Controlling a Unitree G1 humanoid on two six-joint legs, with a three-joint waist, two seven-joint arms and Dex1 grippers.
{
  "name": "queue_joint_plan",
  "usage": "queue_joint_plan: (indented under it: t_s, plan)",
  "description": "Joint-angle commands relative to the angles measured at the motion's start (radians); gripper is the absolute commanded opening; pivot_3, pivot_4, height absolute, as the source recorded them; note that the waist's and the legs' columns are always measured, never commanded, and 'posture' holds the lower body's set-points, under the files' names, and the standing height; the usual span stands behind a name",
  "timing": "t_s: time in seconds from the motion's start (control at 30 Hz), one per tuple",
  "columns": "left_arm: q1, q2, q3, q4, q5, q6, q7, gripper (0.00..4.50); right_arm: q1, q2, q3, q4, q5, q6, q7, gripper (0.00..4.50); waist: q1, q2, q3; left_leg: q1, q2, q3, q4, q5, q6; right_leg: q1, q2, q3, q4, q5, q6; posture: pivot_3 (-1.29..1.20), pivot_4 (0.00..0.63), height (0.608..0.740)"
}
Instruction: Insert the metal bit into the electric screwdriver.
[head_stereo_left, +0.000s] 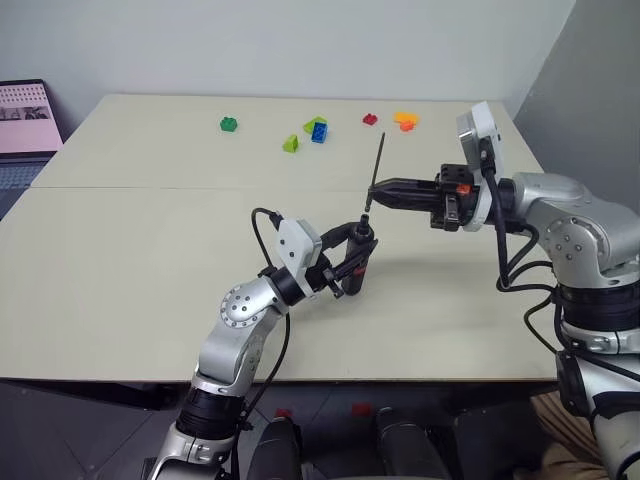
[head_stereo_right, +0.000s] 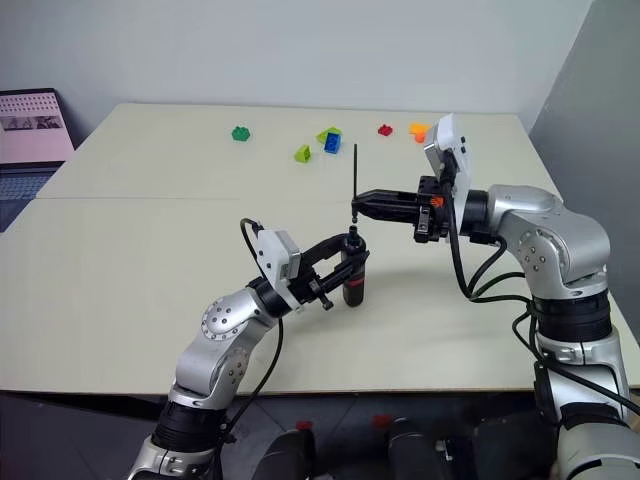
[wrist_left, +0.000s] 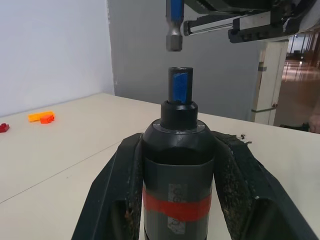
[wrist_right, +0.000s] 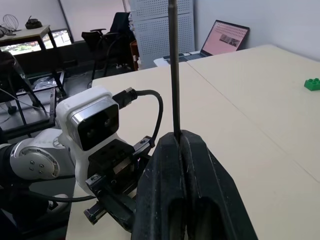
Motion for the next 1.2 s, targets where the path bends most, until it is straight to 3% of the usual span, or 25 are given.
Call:
queue_joint_plan:
  t_s: [0.03, 0.67, 1.2]
  plan:
    - [-0.011, 0.002, 0.006, -0.004, 0.011, -0.008, 0.014, 1.64, -0.01, 0.007, -0.036, -0.065, 0.025, 0.008, -0.048, 0.0, 0.0, 0.0, 0.0, 0.0, 0.0, 0.0, 0.0, 0.0, 0.0, 0.0, 0.0, 0.0, 0.0, 0.0, 0.0, 0.0, 0.15, 0.74]
    - [-0.009, 0.002, 0.001, -0.004, 0.016, -0.005, 0.027, 1.64, 0.04, 0.017, -0.111, -0.279, 0.123, 0.147, -0.305, 0.0, -0.001, 0.0, 0.0, 0.0, 0.0, 0.0, 0.0, 0.0, 0.0, 0.0, 0.0, 0.0, 0.001, 0.0, 0.0, 0.0, 0.15, 0.74]
    - [-0.016, 0.004, 0.0, 0.006, 0.019, -0.01, 0.021, 1.64, 0.064, 0.01, -0.065, -0.277, 0.121, 0.135, -0.334, 0.0, 0.0, 0.0, 0.0, 0.001, 0.0, 0.0, 0.0, 0.0, 0.0, 0.0, 0.0, 0.0, 0.001, 0.0, 0.0, 0.0, 0.15, 0.74]
